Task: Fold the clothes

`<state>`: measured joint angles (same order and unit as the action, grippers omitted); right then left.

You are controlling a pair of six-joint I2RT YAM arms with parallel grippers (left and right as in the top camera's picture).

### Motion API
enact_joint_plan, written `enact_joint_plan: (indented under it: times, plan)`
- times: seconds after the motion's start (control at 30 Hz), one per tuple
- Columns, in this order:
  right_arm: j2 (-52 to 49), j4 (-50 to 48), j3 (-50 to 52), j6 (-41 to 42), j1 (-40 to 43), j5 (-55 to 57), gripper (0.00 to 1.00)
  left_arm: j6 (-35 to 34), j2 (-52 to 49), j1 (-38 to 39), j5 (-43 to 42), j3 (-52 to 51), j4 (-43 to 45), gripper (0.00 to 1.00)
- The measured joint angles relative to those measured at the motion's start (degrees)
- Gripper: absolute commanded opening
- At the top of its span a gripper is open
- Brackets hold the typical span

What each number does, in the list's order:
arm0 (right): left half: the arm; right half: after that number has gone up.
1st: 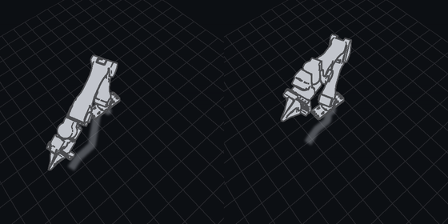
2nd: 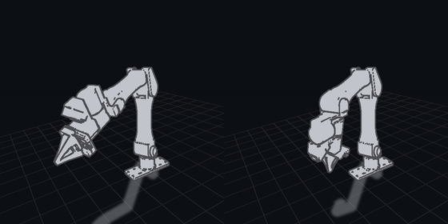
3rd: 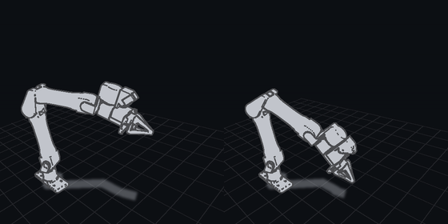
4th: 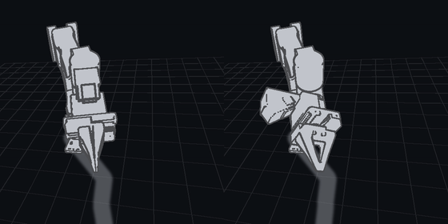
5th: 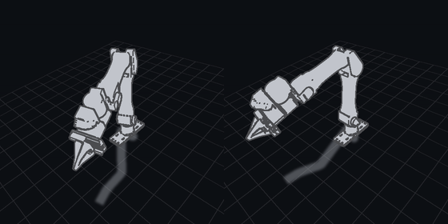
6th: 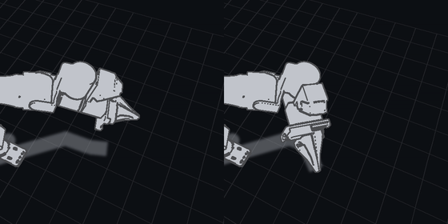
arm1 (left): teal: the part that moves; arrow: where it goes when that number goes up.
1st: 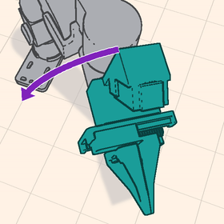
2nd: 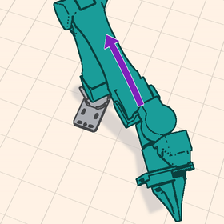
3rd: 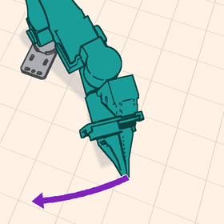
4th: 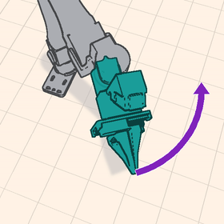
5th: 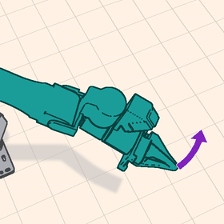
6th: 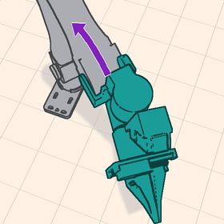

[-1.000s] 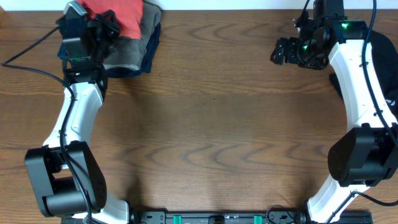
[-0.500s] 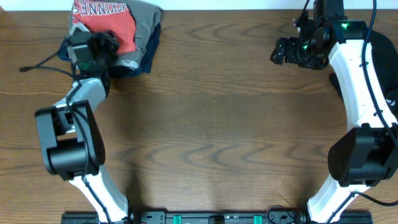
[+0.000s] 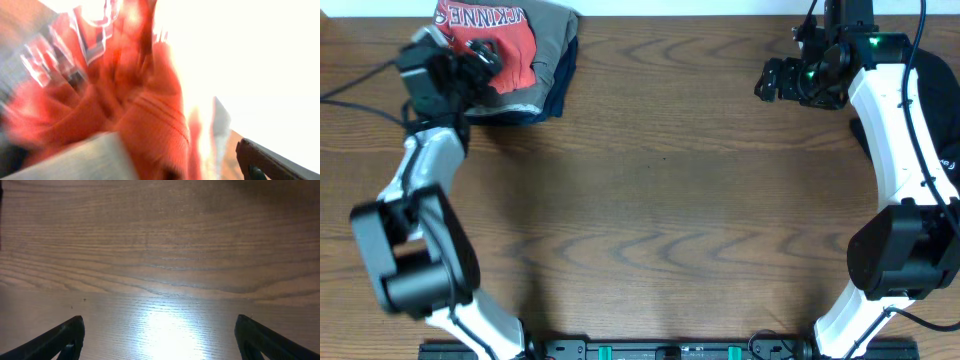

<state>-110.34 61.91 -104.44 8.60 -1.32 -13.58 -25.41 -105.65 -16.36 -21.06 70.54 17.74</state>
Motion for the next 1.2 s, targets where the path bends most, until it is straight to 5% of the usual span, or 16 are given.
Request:
enact_joint_plan:
  times: [0.23, 0.43, 0.87, 1.2]
  plan:
    - [0.0, -1.2, 0.0, 0.0, 0.0, 0.0, 0.95, 11.6, 15.7, -0.3, -0.1, 0.5, -10.3, 0.98]
    - [0.0, -1.7, 0.0, 0.0, -0.1, 0.0, 0.95, 19.3, 16.0, 0.1, 0.7, 0.5, -8.3, 0.98]
    - [0.0, -2.0, 0.0, 0.2, -1.2, 0.1, 0.95, 42.1, -10.1, 13.0, 24.3, 11.0, 6.8, 0.98]
    - [0.0, -2.1, 0.0, 0.2, -1.3, 0.1, 0.95, 45.7, -26.5, 7.9, 36.5, 23.4, 6.9, 0.98]
